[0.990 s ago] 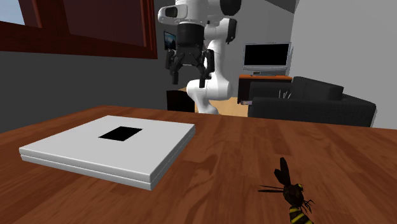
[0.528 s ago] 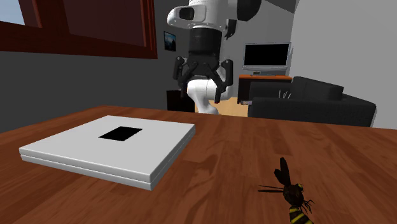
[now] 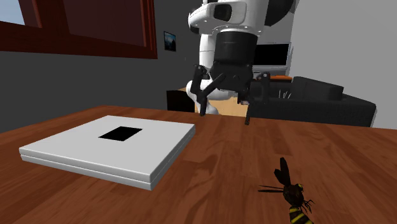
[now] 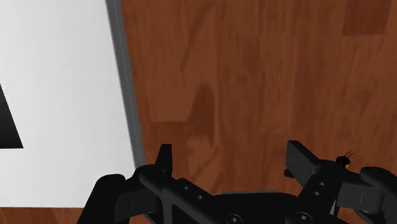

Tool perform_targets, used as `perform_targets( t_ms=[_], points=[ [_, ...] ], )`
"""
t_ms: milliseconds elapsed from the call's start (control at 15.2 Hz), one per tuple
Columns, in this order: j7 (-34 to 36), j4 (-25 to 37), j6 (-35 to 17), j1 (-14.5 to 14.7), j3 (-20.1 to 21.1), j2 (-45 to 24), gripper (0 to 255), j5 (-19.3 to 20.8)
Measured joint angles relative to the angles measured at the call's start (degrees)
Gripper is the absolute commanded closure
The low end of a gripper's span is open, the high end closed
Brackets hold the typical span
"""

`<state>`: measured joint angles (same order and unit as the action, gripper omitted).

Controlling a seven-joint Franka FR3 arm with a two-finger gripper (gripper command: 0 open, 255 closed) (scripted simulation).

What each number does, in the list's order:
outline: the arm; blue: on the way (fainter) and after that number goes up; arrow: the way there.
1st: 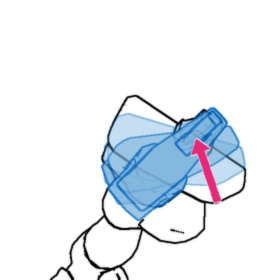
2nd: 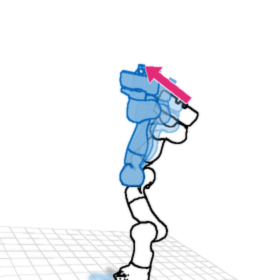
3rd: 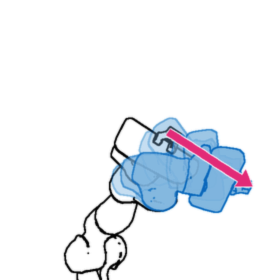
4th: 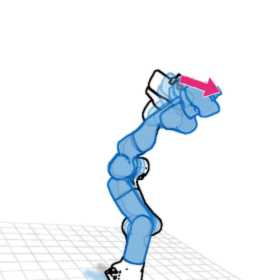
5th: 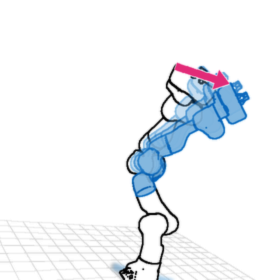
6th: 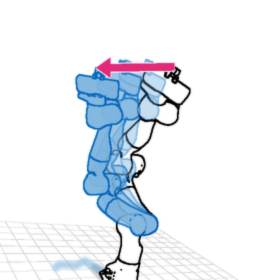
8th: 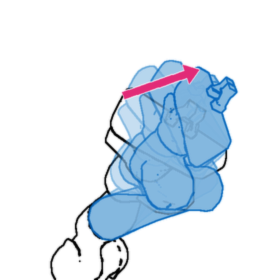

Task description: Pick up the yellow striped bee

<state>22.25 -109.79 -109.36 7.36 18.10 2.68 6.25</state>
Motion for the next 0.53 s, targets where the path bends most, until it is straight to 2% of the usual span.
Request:
perform_targets(
  t_ms=[462,528],
  points=[
    [4.4,14.0,0.8,4.2,2.9,-14.7,0,7.0],
    [4.8,17.4,1.7,5.1,3.1,-17.5,0,8.2]
  ],
)
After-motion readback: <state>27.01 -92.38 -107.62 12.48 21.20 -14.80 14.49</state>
